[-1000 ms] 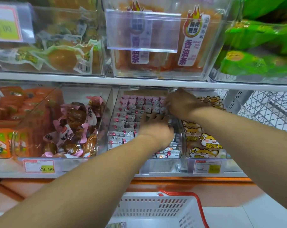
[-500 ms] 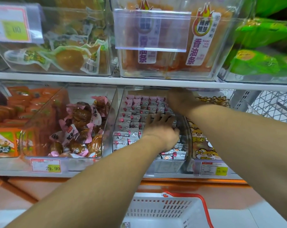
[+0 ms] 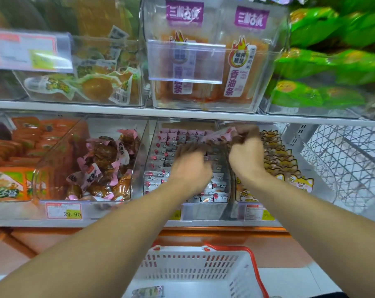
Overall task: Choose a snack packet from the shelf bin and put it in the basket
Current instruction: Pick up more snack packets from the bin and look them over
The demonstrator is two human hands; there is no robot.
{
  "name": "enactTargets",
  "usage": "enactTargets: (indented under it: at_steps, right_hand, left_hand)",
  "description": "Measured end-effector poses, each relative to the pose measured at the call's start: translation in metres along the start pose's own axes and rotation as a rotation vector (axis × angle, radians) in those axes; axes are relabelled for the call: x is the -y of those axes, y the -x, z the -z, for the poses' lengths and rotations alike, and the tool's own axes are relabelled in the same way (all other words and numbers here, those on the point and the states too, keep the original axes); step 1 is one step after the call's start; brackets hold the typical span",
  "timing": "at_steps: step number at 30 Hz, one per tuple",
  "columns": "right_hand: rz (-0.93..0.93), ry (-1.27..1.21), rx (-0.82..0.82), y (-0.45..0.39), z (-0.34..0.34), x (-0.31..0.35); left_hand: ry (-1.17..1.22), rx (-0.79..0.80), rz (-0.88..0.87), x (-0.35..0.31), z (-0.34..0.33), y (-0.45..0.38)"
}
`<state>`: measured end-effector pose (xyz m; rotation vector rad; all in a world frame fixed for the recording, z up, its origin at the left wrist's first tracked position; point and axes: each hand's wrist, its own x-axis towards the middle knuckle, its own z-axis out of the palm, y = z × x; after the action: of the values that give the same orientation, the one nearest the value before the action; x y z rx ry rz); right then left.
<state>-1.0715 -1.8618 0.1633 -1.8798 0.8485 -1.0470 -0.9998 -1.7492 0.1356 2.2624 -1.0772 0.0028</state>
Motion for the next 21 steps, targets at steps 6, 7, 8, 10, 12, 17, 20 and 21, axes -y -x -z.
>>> enactTargets:
  at_steps: [6,7,8,10,12,17,20,21]
  right_hand:
    - [-0.434,-0.56,0.167,0.069,0.022,0.022]
    - [-0.476,-0.618,0.21,0.082,0.024,0.024]
    - [-0.521,-0.675,0.241,0.093,0.026,0.026]
    - [-0.607,-0.757,0.276,0.109,0.03,0.024]
    - [-0.663,-0.777,0.285,0.117,0.034,0.019]
    - [-0.722,-0.817,0.308,0.127,0.037,0.007]
    - [-0.748,-0.851,0.384,0.122,0.038,0.008]
    - [-0.754,-0.855,0.397,0.12,0.038,0.009]
  left_hand:
    - [0.813,-0.277,0.385,0.009,0.052,0.066]
    - [0.901,-0.234,0.451,0.013,0.058,0.075]
    - [0.986,-0.195,0.503,0.016,0.063,0.084]
    - [1.174,-0.175,0.575,0.022,0.067,0.105]
    - [1.299,-0.171,0.62,0.029,0.066,0.125]
    - [1.402,-0.136,0.639,0.037,0.057,0.146]
    - [1.466,-0.188,0.702,0.038,0.056,0.142]
    - [1.47,-0.2,0.717,0.04,0.055,0.141]
